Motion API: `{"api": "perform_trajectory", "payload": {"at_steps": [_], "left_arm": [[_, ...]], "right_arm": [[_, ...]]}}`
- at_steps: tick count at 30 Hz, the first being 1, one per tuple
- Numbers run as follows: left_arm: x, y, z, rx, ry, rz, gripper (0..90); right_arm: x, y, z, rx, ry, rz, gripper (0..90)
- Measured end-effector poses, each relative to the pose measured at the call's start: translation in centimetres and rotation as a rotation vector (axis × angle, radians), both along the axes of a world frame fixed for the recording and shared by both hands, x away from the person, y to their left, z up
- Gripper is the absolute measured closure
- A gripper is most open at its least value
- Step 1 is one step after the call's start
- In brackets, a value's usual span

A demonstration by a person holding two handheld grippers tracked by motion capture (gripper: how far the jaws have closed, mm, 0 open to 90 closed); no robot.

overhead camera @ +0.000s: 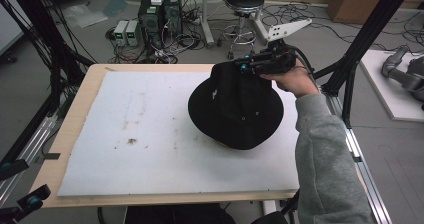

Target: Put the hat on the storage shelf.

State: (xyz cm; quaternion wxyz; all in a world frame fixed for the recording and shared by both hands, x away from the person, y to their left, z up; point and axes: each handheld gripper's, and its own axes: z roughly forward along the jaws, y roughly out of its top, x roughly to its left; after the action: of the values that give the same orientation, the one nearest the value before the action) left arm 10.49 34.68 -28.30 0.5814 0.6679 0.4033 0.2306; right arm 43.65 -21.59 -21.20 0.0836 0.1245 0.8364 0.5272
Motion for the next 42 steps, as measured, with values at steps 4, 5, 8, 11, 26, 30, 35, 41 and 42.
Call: {"api": "perform_trajectory", "payload": {"at_steps": [4,5,8,11,26,30,35,41,42], "left_arm": [[0.1,-0.1,0.0,0.002,-0.001,-0.003,3.3],[0.1,-0.1,-0.1,0.002,0.000,-0.002,3.4],[0.3,-0.1,-0.2,0.003,0.006,-0.004,3.4],[0.5,-0.3,-0.2,0.005,0.005,-0.012,3.4],[4.5,-2.8,-0.1,0.018,-0.008,-0.092,3.3],[5.8,-3.7,0.0,0.021,-0.012,-0.115,3.4],[7.2,-4.7,0.0,0.015,-0.012,-0.145,3.4],[8.7,-5.5,-0.2,0.013,-0.004,-0.170,3.3],[8.9,-5.6,-0.3,0.011,-0.002,-0.173,3.4]], "right_arm": [[0.0,0.1,0.0,0.000,-0.004,-0.010,74.1],[-0.1,0.0,0.1,0.004,0.002,-0.011,70.6],[-0.3,-0.3,0.3,0.025,-0.001,-0.029,59.5],[-0.6,-0.9,0.7,0.062,0.003,-0.060,47.9],[-4.2,-4.0,1.8,0.078,-0.033,-0.300,1.1],[-6.0,-5.7,1.3,0.122,-0.063,-0.382,1.1],[-8.2,-8.0,0.1,0.155,-0.072,-0.452,1.1],[-10.1,-10.6,-1.8,0.178,-0.073,-0.565,1.1],[-10.3,-11.0,-2.0,0.188,-0.081,-0.576,1.0]]}}
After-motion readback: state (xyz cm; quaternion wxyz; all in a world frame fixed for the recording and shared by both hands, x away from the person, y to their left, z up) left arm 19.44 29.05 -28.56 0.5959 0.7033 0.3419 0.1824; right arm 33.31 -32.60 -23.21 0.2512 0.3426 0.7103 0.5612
